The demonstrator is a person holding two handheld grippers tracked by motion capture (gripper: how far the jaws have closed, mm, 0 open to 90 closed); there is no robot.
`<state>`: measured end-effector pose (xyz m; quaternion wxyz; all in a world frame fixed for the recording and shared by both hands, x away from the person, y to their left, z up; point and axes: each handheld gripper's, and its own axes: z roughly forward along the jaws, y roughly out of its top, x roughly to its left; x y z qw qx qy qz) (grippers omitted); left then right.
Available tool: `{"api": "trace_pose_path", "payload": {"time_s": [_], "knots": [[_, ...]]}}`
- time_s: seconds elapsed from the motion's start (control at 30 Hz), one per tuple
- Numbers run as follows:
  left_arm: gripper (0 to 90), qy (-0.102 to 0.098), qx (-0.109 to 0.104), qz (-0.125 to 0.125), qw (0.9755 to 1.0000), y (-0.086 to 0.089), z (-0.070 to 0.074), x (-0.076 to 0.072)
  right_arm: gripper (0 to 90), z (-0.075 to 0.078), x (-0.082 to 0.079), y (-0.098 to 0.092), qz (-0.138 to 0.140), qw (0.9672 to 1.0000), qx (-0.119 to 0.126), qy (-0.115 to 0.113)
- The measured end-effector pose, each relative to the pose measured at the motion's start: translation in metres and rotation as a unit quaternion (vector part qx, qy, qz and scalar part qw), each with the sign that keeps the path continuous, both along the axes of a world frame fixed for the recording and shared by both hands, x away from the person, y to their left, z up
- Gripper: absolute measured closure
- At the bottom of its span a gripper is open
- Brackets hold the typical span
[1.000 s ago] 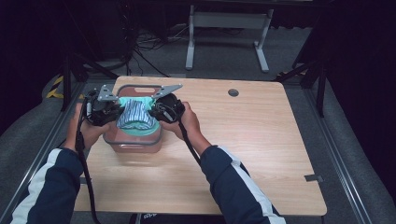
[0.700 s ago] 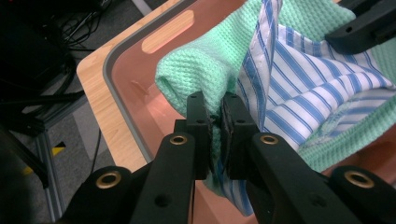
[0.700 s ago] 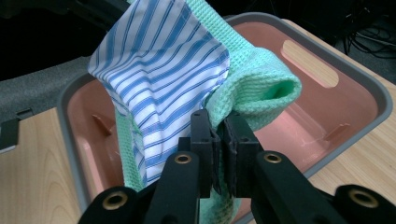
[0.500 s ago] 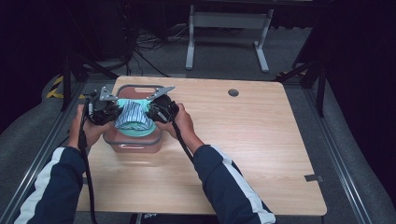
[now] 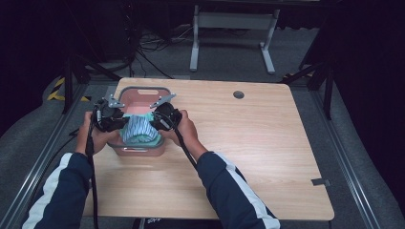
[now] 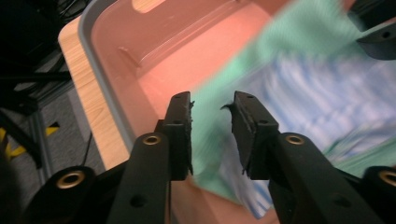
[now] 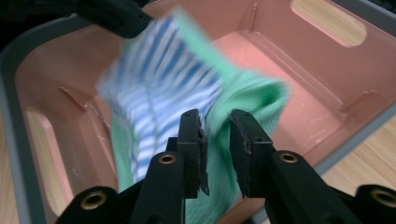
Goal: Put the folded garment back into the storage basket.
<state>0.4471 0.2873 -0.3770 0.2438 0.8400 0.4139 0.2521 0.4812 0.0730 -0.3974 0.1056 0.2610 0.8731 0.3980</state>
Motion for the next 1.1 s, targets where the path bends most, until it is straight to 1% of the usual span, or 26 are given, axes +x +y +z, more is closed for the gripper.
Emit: {"api": "trace_pose_path", "payload": {"time_s": [0.03,0.07,0.13,0.17,0.2,0.23,0.27,0.3,0.33,0.37,0.43,0.47,0.5,0.53,0.57,0.6,0.63,0.67,0.7,0.73,0.77,0.83,0.97,1.03,1.07,1.1], "knots": [[64.9,-0.004,0.006,0.003,1.0,-0.001,0.001,-0.002,71.7,-0.001,0.0,-0.001,0.001,1.0,0.003,0.001],[62.0,-0.011,-0.003,0.003,0.9999,-0.002,0.001,-0.003,68.8,-0.001,-0.001,-0.003,0.002,1.0,-0.001,0.001],[60.8,-0.017,-0.004,0.0,0.9998,-0.004,0.004,-0.008,66.9,-0.002,-0.003,-0.007,0.002,1.0,-0.008,0.001],[59.5,-0.022,-0.008,-0.001,0.9997,-0.005,0.005,-0.01,65.9,-0.002,-0.004,-0.01,0.002,1.0,-0.007,-0.002],[58.4,-0.028,-0.009,-0.006,0.9996,-0.006,0.007,-0.012,62.4,0.0,-0.005,-0.016,0.004,1.0,-0.004,-0.005],[58.4,-0.028,-0.012,-0.011,0.9995,-0.008,0.008,-0.014,62.4,0.0,-0.005,-0.016,0.004,1.0,-0.004,-0.005],[58.2,-0.035,-0.014,-0.015,0.9992,-0.01,0.01,-0.017,61.7,0.001,-0.006,-0.019,0.011,0.9999,0.0,-0.006],[57.6,-0.042,-0.02,-0.015,0.9988,-0.012,0.011,-0.021,59.5,0.003,-0.008,-0.023,0.011,0.9999,0.0,-0.013],[57.0,-0.044,-0.019,-0.017,0.9987,-0.014,0.013,-0.023,56.2,0.006,-0.009,-0.026,0.007,0.9999,-0.001,-0.014],[56.1,-0.049,-0.025,-0.021,0.9983,-0.016,0.015,-0.027,55.3,0.008,-0.01,-0.028,0.01,0.9998,0.001,-0.015],[53.2,-0.06,-0.027,-0.023,0.9976,-0.018,0.019,-0.032,53.6,0.015,-0.015,-0.034,0.019,0.9994,0.0,-0.029],[52.2,-0.06,-0.027,-0.023,0.9976,-0.018,0.019,-0.032,53.6,0.015,-0.015,-0.034,0.019,0.9994,0.0,-0.029],[50.1,-0.065,-0.035,-0.025,0.997,-0.02,0.021,-0.036,51.5,0.021,-0.019,-0.04,0.023,0.999,0.0,-0.039],[48.8,-0.071,-0.034,-0.025,0.9966,-0.021,0.023,-0.038,50.3,0.023,-0.021,-0.043,0.025,0.9987,-0.005,-0.044],[48.8,-0.077,-0.035,-0.022,0.9962,-0.023,0.024,-0.04,50.3,0.023,-0.021,-0.043,0.025,0.9987,-0.005,-0.044],[47.9,-0.081,-0.041,-0.023,0.9956,-0.024,0.026,-0.042,48.9,0.025,-0.023,-0.045,0.029,0.9984,-0.01,-0.047],[44.7,-0.085,-0.042,-0.023,0.9953,-0.025,0.028,-0.044,45.8,0.027,-0.026,-0.05,0.026,0.9979,-0.023,-0.055],[44.7,-0.087,-0.047,-0.025,0.9948,-0.026,0.029,-0.046,45.8,0.027,-0.026,-0.05,0.026,0.9979,-0.023,-0.055],[43.1,-0.089,-0.048,-0.028,0.9945,-0.027,0.03,-0.048,43.9,0.029,-0.028,-0.057,0.028,0.9973,-0.03,-0.061],[43.1,-0.09,-0.048,-0.031,0.9943,-0.029,0.031,-0.05,43.9,0.029,-0.028,-0.057,0.028,0.9973,-0.03,-0.061],[40.5,-0.087,-0.045,-0.039,0.9944,-0.033,0.032,-0.053,41.0,0.031,-0.03,-0.062,0.024,0.997,-0.036,-0.064],[39.8,-0.084,-0.045,-0.041,0.9946,-0.035,0.033,-0.055,39.5,0.031,-0.031,-0.065,0.025,0.9967,-0.04,-0.066],[30.6,-0.087,-0.043,-0.046,0.9942,-0.042,0.033,-0.062,33.8,0.034,-0.036,-0.08,0.029,0.9961,-0.048,-0.069],[27.9,-0.087,-0.048,-0.048,0.9939,-0.044,0.033,-0.065,33.5,0.035,-0.037,-0.082,0.029,0.9956,-0.052,-0.072],[27.9,-0.088,-0.055,-0.049,0.9934,-0.046,0.033,-0.067,33.0,0.035,-0.038,-0.084,0.026,0.9953,-0.057,-0.074],[26.6,-0.086,-0.057,-0.056,0.9931,-0.046,0.033,-0.068,30.9,0.035,-0.041,-0.088,0.024,0.9951,-0.063,-0.073]]}}
